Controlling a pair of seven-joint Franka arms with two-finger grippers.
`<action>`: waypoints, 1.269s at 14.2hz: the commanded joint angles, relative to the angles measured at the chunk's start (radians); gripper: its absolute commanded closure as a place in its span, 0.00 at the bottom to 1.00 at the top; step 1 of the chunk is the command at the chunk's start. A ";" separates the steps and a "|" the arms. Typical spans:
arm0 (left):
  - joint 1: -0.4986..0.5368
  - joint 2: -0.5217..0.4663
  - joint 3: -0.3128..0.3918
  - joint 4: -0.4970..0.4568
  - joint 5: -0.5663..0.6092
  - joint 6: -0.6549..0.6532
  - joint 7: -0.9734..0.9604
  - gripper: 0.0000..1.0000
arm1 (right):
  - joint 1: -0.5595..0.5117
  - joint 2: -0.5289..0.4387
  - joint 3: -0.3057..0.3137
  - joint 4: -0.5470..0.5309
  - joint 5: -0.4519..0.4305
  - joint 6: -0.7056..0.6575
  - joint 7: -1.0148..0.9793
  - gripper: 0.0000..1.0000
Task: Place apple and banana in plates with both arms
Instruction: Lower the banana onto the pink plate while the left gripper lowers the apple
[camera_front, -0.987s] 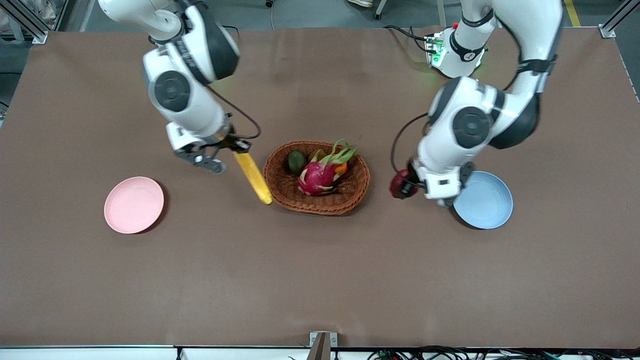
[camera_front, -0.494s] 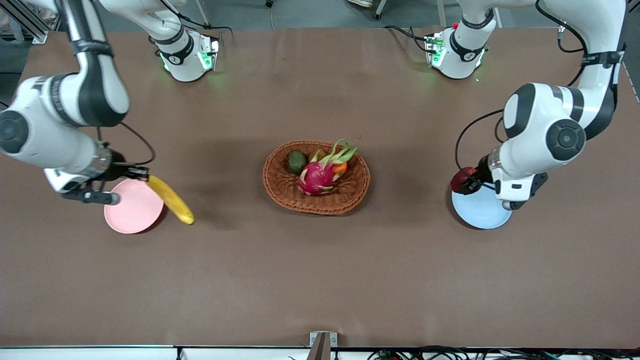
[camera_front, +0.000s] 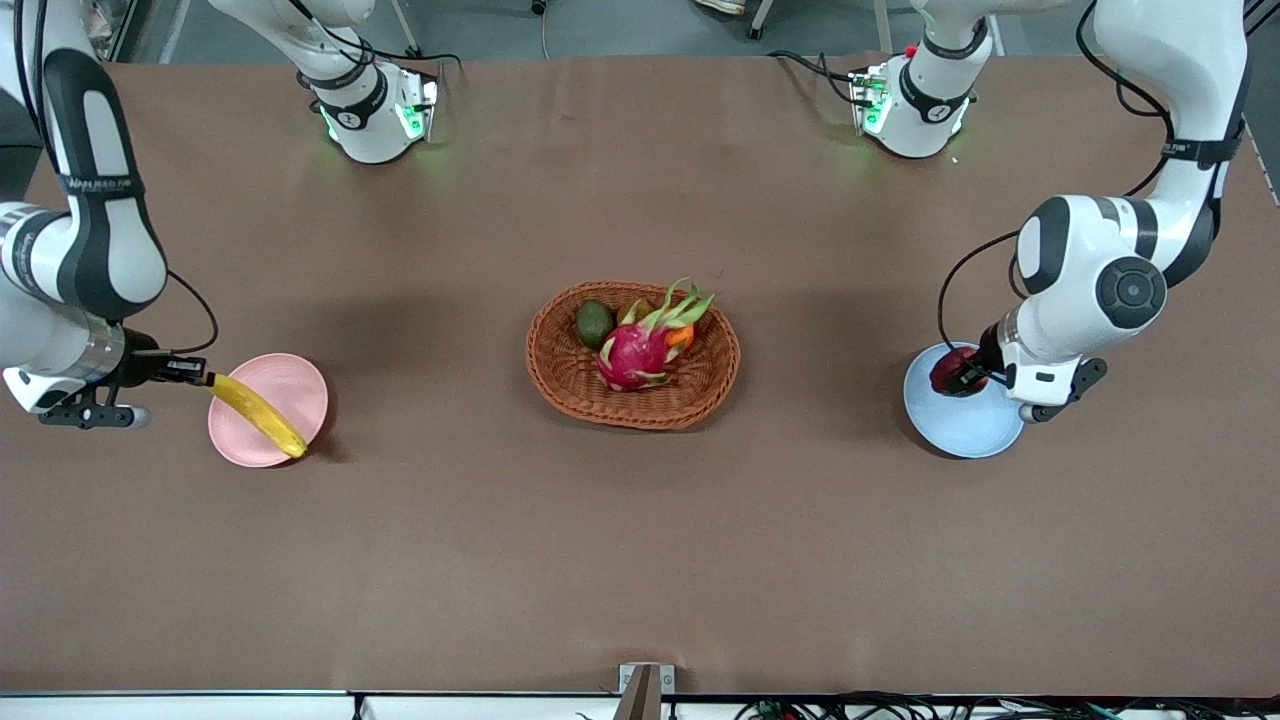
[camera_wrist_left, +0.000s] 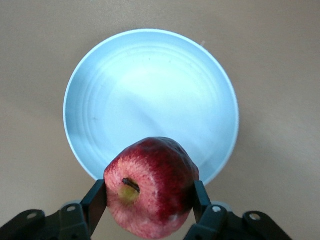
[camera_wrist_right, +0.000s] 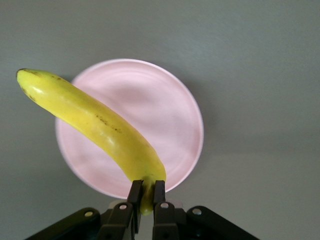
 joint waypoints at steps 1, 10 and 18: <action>0.033 0.029 -0.009 -0.004 0.023 0.051 0.033 0.71 | -0.047 0.038 0.026 0.000 0.006 0.019 -0.034 0.96; 0.059 0.052 -0.009 0.002 0.024 0.082 0.078 0.17 | -0.027 0.015 0.032 0.121 0.004 -0.117 -0.033 0.00; 0.079 -0.095 -0.010 0.014 0.024 -0.019 0.143 0.00 | 0.104 -0.065 0.030 0.478 -0.015 -0.615 0.233 0.00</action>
